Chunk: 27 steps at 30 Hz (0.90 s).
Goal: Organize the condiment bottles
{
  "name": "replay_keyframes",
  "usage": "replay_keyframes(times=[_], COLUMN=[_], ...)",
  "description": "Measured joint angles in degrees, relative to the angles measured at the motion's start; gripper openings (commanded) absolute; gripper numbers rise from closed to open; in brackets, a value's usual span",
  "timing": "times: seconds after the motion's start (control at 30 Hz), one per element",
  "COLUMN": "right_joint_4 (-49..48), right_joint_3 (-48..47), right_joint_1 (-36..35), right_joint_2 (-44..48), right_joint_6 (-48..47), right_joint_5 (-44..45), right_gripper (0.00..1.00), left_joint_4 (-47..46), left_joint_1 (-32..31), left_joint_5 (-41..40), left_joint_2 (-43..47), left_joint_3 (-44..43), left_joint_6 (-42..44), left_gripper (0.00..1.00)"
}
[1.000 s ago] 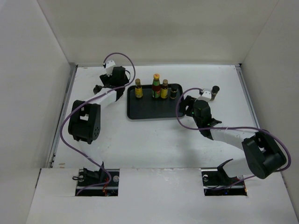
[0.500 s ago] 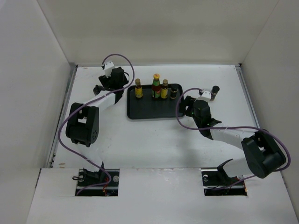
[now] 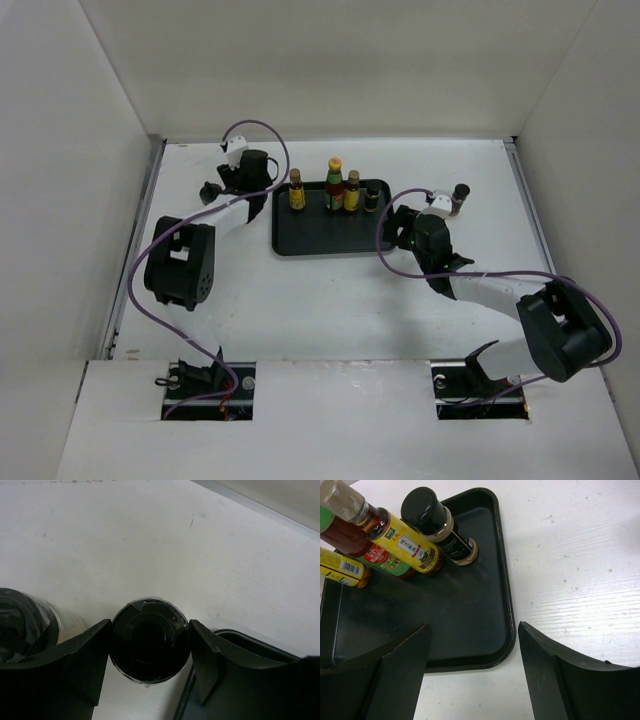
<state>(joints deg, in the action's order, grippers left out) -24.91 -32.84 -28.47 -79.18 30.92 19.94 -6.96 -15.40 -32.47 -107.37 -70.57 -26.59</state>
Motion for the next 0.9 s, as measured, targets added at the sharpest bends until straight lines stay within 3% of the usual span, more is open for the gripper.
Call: replay_keyframes(times=[0.17,0.47,0.53,0.63,0.7,0.8,0.9], right_joint_4=[0.0,-0.5,-0.7,-1.0,-1.5,-2.3,-2.4], right_joint_3=[0.0,1.1,2.2,3.1,3.2,3.7,4.1], right_joint_1=[0.0,0.7,1.1,1.2,1.2,1.5,2.4], right_joint_2=[0.0,3.6,6.0,9.0,10.4,11.3,11.3], right_joint_6=[0.0,0.0,0.0,-0.1,0.0,0.2,0.3], right_joint_5=[0.0,0.0,0.1,0.3,0.7,1.8,2.4], right_gripper=[0.77,0.76,0.63,0.31,0.22,0.24,0.38], left_joint_4=[0.1,-3.0,-2.9,-2.0,-1.8,-2.7,-3.8], left_joint_1=[-2.4,-12.8,-15.1,-19.1,-22.2,-26.8,-30.1], left_joint_5=[-1.9,-10.0,-11.1,-12.6,-12.8,-12.5,-11.7], left_joint_2=[7.9,28.7,32.2,35.0,34.8,31.9,26.3], left_joint_3=[5.8,15.6,18.4,21.3,21.8,21.1,18.4], left_joint_6=[0.7,4.2,4.3,4.7,4.7,4.6,4.5], left_gripper=[0.39,0.38,0.38,0.38,0.38,0.38,0.38])
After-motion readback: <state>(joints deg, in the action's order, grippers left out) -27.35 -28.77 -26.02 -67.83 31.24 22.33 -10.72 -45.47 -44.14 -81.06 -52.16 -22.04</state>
